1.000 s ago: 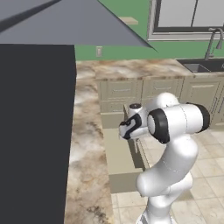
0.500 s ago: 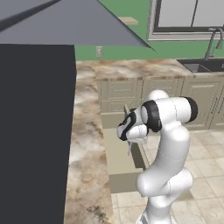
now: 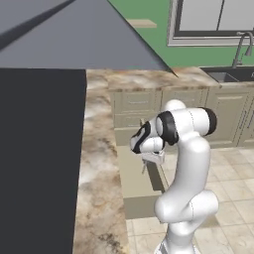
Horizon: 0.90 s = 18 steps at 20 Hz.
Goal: Organize the utensils by type. Pick up the wooden spoons from the counter and place them in the open cabinet. Then pick up the metallic utensils from the counter and place them in the open drawer.
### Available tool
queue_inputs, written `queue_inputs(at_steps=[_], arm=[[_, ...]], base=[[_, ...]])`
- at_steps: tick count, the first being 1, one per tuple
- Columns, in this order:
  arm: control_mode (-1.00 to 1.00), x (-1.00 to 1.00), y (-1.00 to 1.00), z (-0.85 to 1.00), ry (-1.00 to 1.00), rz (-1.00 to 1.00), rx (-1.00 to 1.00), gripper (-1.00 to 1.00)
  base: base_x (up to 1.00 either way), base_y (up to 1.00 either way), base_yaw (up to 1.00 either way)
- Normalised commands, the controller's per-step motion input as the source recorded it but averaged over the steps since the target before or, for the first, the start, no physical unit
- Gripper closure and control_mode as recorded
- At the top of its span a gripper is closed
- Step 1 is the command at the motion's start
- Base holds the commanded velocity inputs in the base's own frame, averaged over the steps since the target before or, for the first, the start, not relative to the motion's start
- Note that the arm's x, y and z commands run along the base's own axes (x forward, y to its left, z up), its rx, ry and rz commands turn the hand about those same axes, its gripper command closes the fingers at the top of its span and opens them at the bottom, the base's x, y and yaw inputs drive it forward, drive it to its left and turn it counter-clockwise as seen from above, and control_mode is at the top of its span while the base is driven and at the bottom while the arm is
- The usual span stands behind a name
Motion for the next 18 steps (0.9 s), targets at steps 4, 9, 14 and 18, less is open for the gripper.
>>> queue_inputs(at_steps=[4, 9, 14, 18], arm=[[-1.0, 0.21, -0.37, -0.59, 0.0, -0.07, -0.1, 1.0], [-1.0, 0.07, -0.55, -0.77, 0.0, -0.1, -0.11, 1.0], [-1.0, 0.06, -0.67, -0.86, -0.02, -0.13, -0.04, 1.0], [-1.0, 0.08, -0.79, -0.9, -0.02, -0.15, 0.0, 1.0]], base=[[0.0, 0.0, 0.0], [0.0, 0.0, 0.0], [0.0, 0.0, 0.0], [0.0, 0.0, 0.0]])
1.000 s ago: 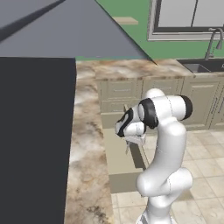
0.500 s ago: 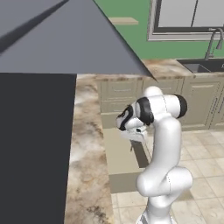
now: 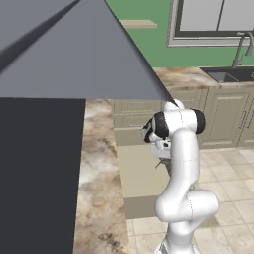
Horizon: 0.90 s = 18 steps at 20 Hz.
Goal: Organize the utensils by type. Pick up the wooden spoons from the counter and place them in the open cabinet. Then pick up the metallic utensils from the counter and place them in the open drawer.
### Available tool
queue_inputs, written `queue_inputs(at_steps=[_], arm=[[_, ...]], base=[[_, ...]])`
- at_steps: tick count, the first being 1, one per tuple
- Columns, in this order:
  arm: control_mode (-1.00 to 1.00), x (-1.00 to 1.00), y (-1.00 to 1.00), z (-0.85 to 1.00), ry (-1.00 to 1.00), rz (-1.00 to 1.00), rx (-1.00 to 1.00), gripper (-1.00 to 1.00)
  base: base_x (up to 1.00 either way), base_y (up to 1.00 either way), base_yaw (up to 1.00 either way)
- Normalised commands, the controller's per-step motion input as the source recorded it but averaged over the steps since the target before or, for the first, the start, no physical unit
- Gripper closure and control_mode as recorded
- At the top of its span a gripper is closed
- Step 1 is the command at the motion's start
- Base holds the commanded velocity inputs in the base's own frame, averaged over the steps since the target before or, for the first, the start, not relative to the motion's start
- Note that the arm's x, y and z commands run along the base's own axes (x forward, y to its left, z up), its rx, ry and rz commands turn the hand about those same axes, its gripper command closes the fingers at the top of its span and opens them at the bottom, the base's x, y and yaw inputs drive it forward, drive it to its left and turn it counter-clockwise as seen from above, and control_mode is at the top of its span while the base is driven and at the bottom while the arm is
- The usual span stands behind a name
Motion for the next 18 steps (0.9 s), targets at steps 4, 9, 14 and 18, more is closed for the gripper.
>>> queue_inputs(at_steps=[4, 9, 14, 18], arm=[[-1.0, 0.13, -0.84, -0.87, -0.03, -0.15, 0.0, 1.0], [-1.0, 0.17, -0.73, -0.66, -0.12, -0.14, 0.0, 1.0], [-1.0, 0.17, -0.14, 0.21, -0.14, -0.04, 0.0, 1.0], [-1.0, 0.02, 0.12, 0.26, -0.04, 0.0, 0.0, 1.0]], base=[[0.0, 0.0, 0.0], [0.0, 0.0, 0.0], [0.0, 0.0, 0.0], [0.0, 0.0, 0.0]])
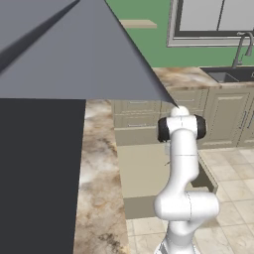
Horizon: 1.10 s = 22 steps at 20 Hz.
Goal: Organize the utensils by type. Pick up the wooden spoons from the counter and place them in the open cabinet. Then pick up the metallic utensils from the counter and place them in the open drawer.
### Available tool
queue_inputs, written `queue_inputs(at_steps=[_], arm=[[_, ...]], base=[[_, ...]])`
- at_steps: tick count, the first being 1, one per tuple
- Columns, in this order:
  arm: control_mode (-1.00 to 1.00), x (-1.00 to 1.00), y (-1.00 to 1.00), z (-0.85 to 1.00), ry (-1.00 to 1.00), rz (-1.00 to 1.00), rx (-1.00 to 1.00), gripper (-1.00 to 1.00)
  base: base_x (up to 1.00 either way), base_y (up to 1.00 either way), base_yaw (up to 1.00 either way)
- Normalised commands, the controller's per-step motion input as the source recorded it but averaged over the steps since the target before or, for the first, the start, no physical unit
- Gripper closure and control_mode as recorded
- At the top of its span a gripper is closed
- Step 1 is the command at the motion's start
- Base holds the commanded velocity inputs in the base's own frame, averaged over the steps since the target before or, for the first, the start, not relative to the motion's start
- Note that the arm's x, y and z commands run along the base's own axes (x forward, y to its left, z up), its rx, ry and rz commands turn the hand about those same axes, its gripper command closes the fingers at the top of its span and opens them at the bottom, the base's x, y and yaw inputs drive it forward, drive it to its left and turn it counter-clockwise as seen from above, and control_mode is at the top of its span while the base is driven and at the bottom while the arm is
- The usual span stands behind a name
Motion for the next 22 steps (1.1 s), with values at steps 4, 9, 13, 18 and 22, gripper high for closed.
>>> queue_inputs(at_steps=[4, 9, 13, 18, 22], arm=[[-1.0, 0.06, 0.71, -0.02, -0.01, 0.08, 0.0, 1.0], [-1.0, 0.22, 0.59, -0.18, -0.09, 0.18, 0.0, 1.0], [-1.0, 0.09, 0.1, -0.3, -0.32, 0.26, 0.0, 1.0], [-1.0, 0.21, 0.04, -0.22, -0.14, 0.12, 0.08, -1.0], [-1.0, 0.44, 0.03, 0.04, 0.07, 0.06, 0.09, -1.0]], base=[[0.0, 0.0, 0.0], [0.0, 0.0, 0.0], [0.0, 0.0, 0.0], [0.0, 0.0, 0.0], [0.0, 0.0, 0.0]])
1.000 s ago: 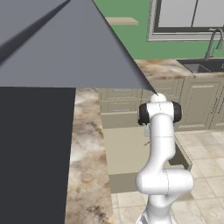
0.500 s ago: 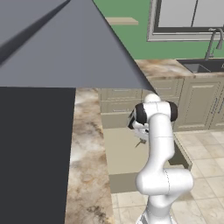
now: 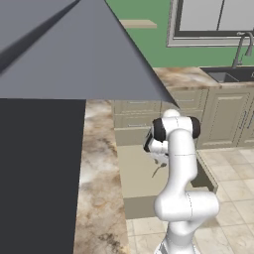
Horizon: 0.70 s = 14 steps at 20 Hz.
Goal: Organize the utensils by type. Pick up the wooden spoons from the counter and place them in the open cabinet. Then pick up the metallic utensils from the counter and place them in the open drawer.
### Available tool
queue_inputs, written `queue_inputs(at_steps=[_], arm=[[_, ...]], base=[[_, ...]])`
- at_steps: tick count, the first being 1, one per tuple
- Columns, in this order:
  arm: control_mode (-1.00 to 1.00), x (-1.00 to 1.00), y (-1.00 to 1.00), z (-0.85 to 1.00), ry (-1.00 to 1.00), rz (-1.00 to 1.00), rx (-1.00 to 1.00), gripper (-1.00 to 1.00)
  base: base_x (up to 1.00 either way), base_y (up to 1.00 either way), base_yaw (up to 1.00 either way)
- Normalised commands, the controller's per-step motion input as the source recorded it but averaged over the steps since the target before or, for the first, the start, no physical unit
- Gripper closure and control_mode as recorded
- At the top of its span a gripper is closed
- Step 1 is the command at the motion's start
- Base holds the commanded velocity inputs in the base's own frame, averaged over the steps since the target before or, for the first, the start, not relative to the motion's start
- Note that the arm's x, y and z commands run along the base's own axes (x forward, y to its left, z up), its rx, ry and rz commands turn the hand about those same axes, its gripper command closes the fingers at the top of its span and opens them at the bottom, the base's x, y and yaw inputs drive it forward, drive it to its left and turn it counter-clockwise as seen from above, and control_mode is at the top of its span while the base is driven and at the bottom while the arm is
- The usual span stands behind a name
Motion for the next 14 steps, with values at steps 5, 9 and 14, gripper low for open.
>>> queue_inputs(at_steps=[5, 9, 14], arm=[[-1.0, 0.17, 0.05, 0.68, 0.18, 0.01, 0.01, -1.0], [-1.0, -0.04, 0.01, 0.92, 0.09, 0.04, 0.0, -1.0], [-1.0, -0.32, 0.0, 0.99, 0.0, 0.24, 0.02, -1.0]], base=[[0.0, 0.0, 0.0], [0.0, 0.0, 0.0], [0.0, 0.0, 0.0]])
